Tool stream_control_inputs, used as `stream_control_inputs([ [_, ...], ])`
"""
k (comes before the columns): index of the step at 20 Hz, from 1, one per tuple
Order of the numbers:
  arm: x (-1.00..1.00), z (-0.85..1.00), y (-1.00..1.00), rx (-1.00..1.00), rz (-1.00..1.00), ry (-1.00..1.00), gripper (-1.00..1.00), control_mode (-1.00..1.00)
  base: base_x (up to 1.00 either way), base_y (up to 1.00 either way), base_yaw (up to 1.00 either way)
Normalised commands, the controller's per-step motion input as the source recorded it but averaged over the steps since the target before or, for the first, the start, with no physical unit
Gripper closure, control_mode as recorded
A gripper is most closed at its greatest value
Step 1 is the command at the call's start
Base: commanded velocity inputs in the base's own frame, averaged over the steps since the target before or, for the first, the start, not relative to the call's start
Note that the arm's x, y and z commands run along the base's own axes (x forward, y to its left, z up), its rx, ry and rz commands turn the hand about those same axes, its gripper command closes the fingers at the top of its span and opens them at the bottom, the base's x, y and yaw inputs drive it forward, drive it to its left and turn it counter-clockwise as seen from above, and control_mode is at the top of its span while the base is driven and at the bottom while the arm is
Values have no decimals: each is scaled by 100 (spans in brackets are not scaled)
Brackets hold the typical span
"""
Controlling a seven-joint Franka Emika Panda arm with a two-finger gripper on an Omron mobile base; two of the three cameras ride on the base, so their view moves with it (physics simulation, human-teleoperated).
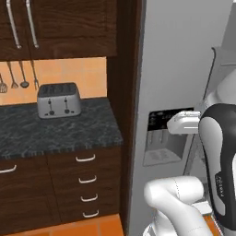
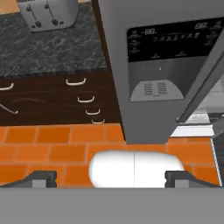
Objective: Place one potato and one steak in each tupperware on the nearby counter, to pack two identical lunches.
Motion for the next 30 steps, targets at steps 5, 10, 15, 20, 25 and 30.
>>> stream_control_inputs([
  [5, 0, 0, 0, 0, 0, 0, -100, 100, 26, -100, 1],
  [10, 0, 0, 0, 0, 0, 0, -100, 100, 35, -79, 8],
  [15, 0, 0, 0, 0, 0, 0, -100, 100, 22, -37, 13],
  [20, 13, -5, -31, 0, 0, 0, -100, -100, 13, -13, 4],
  [25, 39, -19, -100, 0, 0, 0, -100, -100, 0, 0, 0],
  [30, 97, -15, -59, -1, 0, 2, -100, -100, 0, 0, 0],
])
